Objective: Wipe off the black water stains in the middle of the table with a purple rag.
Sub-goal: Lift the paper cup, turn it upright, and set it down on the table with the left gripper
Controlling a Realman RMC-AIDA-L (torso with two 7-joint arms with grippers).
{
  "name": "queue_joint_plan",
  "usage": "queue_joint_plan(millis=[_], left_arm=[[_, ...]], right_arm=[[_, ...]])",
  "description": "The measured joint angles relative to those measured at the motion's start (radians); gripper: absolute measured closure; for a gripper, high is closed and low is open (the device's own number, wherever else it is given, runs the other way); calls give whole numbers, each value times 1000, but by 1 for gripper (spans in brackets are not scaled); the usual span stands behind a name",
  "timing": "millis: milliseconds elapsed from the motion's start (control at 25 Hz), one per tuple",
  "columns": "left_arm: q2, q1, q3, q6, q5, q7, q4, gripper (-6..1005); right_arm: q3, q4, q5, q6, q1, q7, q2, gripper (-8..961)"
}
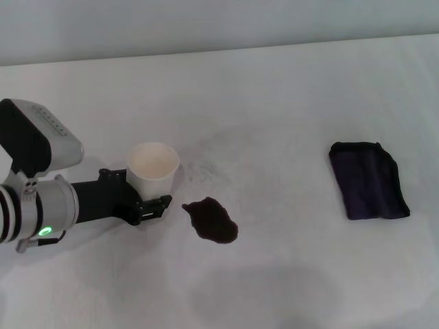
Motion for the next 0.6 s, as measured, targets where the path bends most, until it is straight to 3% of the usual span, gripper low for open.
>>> queue_joint_plan(millis=[600], left_arm=[[-1, 33, 50, 46, -3, 11, 18, 225]], right_arm=[[0, 1, 0, 1, -11, 0, 0, 139]])
